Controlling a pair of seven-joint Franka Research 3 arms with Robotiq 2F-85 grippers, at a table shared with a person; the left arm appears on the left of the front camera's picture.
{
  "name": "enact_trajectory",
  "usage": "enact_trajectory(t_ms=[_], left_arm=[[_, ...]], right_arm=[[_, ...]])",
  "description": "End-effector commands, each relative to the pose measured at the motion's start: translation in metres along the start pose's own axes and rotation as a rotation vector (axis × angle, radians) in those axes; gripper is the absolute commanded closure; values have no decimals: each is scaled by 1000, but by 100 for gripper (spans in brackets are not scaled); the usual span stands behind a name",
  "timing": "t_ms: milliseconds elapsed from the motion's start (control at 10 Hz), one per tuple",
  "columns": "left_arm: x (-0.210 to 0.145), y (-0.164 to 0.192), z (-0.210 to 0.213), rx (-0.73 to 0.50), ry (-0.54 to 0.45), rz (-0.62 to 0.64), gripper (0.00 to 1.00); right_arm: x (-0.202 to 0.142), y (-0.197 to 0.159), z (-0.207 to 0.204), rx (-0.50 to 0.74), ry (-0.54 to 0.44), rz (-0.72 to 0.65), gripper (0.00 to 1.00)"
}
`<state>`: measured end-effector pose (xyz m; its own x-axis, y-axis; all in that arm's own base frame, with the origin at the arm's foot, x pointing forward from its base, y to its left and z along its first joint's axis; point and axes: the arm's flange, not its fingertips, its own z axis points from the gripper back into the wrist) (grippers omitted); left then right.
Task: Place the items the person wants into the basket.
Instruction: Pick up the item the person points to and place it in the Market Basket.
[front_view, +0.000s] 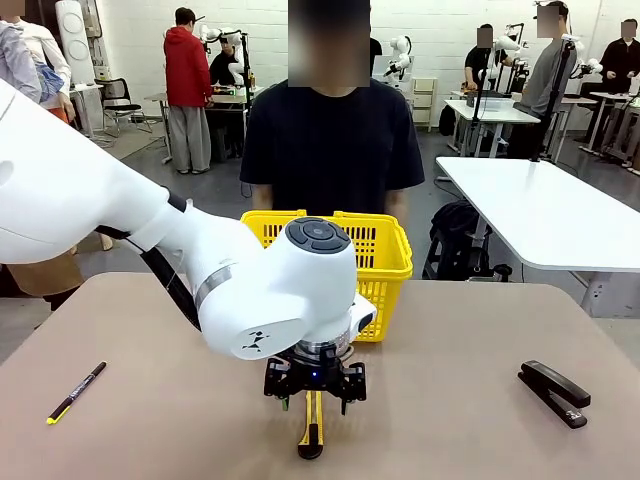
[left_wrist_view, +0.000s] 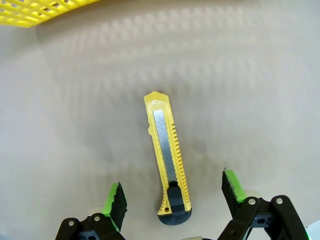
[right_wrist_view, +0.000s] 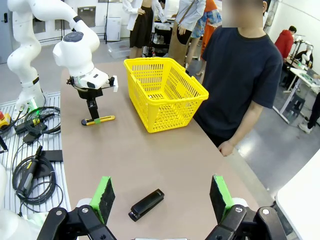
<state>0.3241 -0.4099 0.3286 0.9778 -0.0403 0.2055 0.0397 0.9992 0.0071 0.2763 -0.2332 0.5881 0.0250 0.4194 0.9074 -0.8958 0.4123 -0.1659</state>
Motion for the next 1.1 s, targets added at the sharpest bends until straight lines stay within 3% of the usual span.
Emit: enact_trajectory(t_ms=[0,400,500,600,700,1000], left_arm=[[-4,-9,-17,-7,-35,42,0],[-4,-10,-24,-20,-21,27,0],[-5,-9,-23,-44,-30,-3,41],[-5,-7,-23,-45,-27,-3,56],[-5,-6,-24,-49,-22,-3,97],[-6,-5,-24,-57,-9,-11,100]], right_arm=[[-1,-1,0,-4,-23,17,0],[-1,-1,0,-4,-23,17,0],[-1,-1,0,-4,-23,17,0],[-1,-1,0,-4,-23,17,0],[-1,-1,0,-4,-23,17,0],[-1,-1,0,-4,-23,17,0]])
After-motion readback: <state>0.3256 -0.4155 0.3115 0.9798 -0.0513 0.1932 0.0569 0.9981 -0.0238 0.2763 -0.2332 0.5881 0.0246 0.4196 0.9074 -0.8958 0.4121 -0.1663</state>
